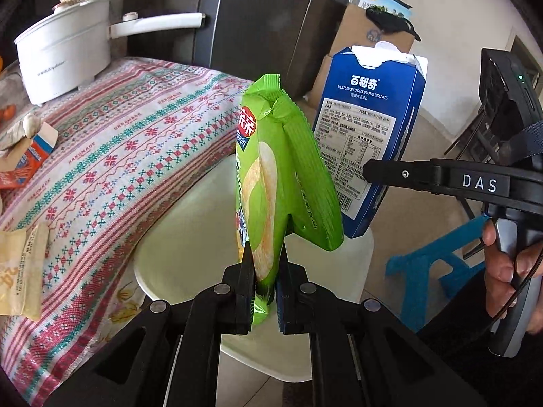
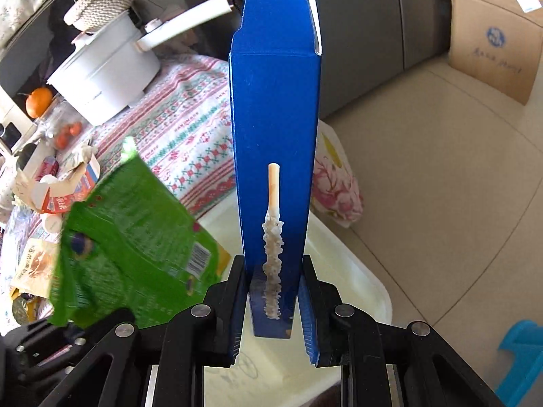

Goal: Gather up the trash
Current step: 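Carry both items over the white bin while the left gripper releases the chip bag, then lower the blue carton into the bin and open the right gripper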

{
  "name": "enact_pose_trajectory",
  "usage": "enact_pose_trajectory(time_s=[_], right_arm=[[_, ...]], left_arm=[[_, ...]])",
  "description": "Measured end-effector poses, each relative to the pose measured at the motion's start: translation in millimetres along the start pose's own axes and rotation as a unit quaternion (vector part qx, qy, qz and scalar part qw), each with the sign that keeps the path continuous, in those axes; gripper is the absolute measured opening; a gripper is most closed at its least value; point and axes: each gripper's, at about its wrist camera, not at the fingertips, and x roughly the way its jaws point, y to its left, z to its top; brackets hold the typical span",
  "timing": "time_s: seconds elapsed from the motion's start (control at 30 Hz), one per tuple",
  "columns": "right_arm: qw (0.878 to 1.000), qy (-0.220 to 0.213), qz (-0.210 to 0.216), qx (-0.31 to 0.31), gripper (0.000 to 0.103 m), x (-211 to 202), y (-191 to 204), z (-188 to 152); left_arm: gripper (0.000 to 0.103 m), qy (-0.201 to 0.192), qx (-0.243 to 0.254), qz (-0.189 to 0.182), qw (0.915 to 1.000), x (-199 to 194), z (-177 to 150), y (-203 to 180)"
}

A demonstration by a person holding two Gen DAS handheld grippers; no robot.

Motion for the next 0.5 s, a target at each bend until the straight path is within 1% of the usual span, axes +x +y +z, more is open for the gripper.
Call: enact_pose_trajectory(time_s=[0.03, 0.07, 0.1, 0.13, 0.2, 0.27, 0.43, 0.5], right_arm=[[1.0, 0.001, -0.001, 0.0, 0.026, 0.6, -0.4, 1.2], [1.0, 0.002, -0.002, 0.0, 0.026, 0.3, -1.5, 0.7], [1.0, 0.003, -0.003, -0.001, 0.026, 0.1, -3.5, 0.2], [1.0, 0.003, -0.004, -0.002, 0.026, -0.6, -5.2, -0.4], [1.0, 0.003, -0.008, -0.004, 0.026, 1.2, -6.7, -1.3], [1.0, 0.004, -0.011, -0.002, 0.026, 1.4, -8.4, -1.7], [1.0, 0.01, -0.016, 0.004, 0.026, 5.1, -9.1, -0.3], [1.0, 0.014, -0.018, 0.002, 0.026, 8.0, -5.7, 0.9]], left_arm=[[0.013, -0.001, 0.001, 0.0, 1.0, 0.3, 0.3, -0.6], [0.02, 0.0, 0.002, 0.004, 1.0, 0.5, 0.8, -0.8], [0.028, 0.002, 0.005, 0.009, 0.9999, 0.2, 1.1, -1.2], [0.033, 0.003, 0.009, 0.015, 0.9998, -0.2, 1.5, -0.9], [0.053, 0.001, 0.016, 0.03, 0.9994, -4.0, 0.2, -0.9], [0.061, -0.003, 0.02, 0.042, 0.9989, -10.8, -1.5, 0.3], [0.068, -0.008, 0.025, 0.072, 0.9971, -31.1, -6.5, 8.3], [0.073, -0.013, 0.026, 0.083, 0.9961, -39.6, -9.5, 12.5]])
